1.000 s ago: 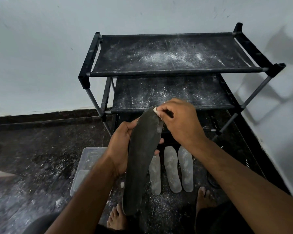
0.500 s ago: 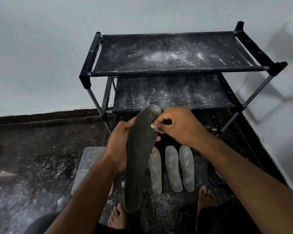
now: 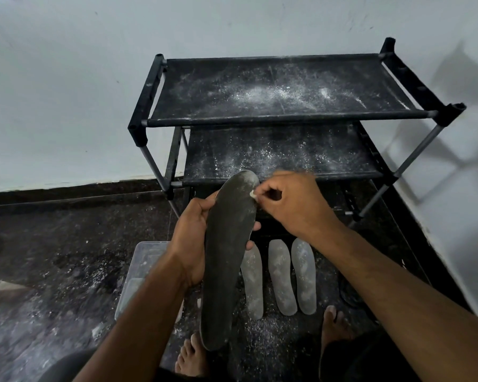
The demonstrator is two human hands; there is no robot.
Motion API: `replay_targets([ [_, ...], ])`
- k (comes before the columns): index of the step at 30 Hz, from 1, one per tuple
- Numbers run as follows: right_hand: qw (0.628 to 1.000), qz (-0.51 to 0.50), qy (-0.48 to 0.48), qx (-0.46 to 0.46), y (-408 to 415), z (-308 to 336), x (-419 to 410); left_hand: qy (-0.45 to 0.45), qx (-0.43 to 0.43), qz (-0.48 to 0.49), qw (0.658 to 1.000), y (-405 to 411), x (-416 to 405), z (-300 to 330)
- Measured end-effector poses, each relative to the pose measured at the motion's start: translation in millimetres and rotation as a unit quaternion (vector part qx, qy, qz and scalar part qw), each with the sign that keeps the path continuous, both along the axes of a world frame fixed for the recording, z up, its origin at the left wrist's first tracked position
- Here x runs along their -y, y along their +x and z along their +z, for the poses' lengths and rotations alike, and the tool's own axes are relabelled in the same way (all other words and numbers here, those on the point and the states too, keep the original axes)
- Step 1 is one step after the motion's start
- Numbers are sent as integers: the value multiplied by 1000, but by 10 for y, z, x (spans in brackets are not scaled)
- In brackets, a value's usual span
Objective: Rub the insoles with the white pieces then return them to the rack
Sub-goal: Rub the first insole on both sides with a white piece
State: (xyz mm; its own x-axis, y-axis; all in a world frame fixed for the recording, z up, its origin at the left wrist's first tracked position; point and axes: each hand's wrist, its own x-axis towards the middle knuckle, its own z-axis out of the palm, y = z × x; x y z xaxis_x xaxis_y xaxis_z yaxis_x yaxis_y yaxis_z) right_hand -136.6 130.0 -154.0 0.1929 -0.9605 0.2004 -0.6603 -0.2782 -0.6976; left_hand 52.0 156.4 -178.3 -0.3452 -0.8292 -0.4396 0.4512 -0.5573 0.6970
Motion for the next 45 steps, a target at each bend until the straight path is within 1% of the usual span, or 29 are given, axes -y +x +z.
replay_targets([
  [2, 997, 57, 54, -18, 17, 4, -41, -3, -5, 2, 1000, -3, -13, -3],
  [3, 995, 70, 70, -25, 17, 1, -43, -3, -5, 5, 1000, -6, -17, 0],
  [5, 998, 41, 44, -21, -8, -11, -10, 3, -5, 6, 1000, -1, -7, -5],
  [7, 1000, -9, -21, -11, -20, -24, 26, 9, -2, 11, 1000, 12, 11, 4],
  [8, 999, -17, -34, -10, -8, -21, 22, 7, 0, 12, 1000, 15, 15, -1],
  [9, 1000, -3, -25, -15, 3, -21, 8, 0, 0, 9, 1000, 15, 14, -13],
  [10, 1000, 26, 6, -16, 16, -9, -16, -8, 0, 7, 1000, 8, 5, -22],
  [12, 991, 88, 100, -9, 34, 16, -67, -16, 5, 12, 1000, -18, -28, -24],
  [13, 988, 96, 118, -10, 33, 17, -69, -16, 11, 12, 1000, -28, -33, -26],
  [14, 990, 85, 107, -15, 28, 16, -57, -15, 12, 11, 1000, -33, -32, -25],
  [17, 999, 6, 5, -38, 19, -3, -18, -2, 16, 12, 1000, -19, -4, 5],
  [18, 999, 0, -9, -34, 31, -8, -23, 0, 16, 11, 1000, -12, 2, 3],
  [19, 999, 12, -4, -32, 45, -18, -36, -4, 12, 10, 1000, -5, 3, -6],
  [22, 994, 83, 61, -36, 74, -17, -85, -19, 3, 13, 1000, -12, -22, -5],
  [23, 994, 79, 62, -32, 66, -13, -75, -18, 4, 15, 1000, -17, -27, 1],
  [24, 997, 56, 44, -26, 48, -13, -54, -13, 1, 12, 1000, -20, -28, 5],
  [26, 1000, -4, -23, -16, 20, -10, -13, -5, 6, 5, 1000, -26, -21, 23],
  [27, 999, -16, -38, -14, 25, -14, -10, -4, 9, 3, 1000, -29, -24, 29],
  [28, 999, -5, -36, -17, 38, -19, -22, -9, 7, 1, 1000, -34, -28, 34],
  [30, 998, 61, 20, -10, 83, -33, -70, -25, 2, 0, 1000, -44, -44, 38],
  [31, 996, 80, 45, 0, 95, -37, -82, -29, 2, 2, 1000, -50, -51, 40],
  [32, 996, 76, 46, 4, 93, -43, -71, -28, 0, 2, 1000, -53, -51, 39],
  [36, 996, -45, -70, -27, 35, -48, 6, -19, 11, -10, 1000, -62, -46, 45],
  [37, 995, -43, -79, -30, 54, -56, -8, -24, 10, -16, 1000, -68, -50, 47],
  [40, 996, 48, -58, -50, 172, -81, -100, -43, 7, -20, 999, -90, -73, 48],
  [41, 995, 58, -57, -56, 184, -79, -106, -44, 7, -17, 999, -92, -74, 49],
  [42, 995, 44, -67, -57, 172, -71, -87, -43, 7, -13, 999, -92, -73, 51],
  [45, 990, -81, -113, -33, 50, -46, 7, -37, 6, -10, 999, -105, -68, 67],
])
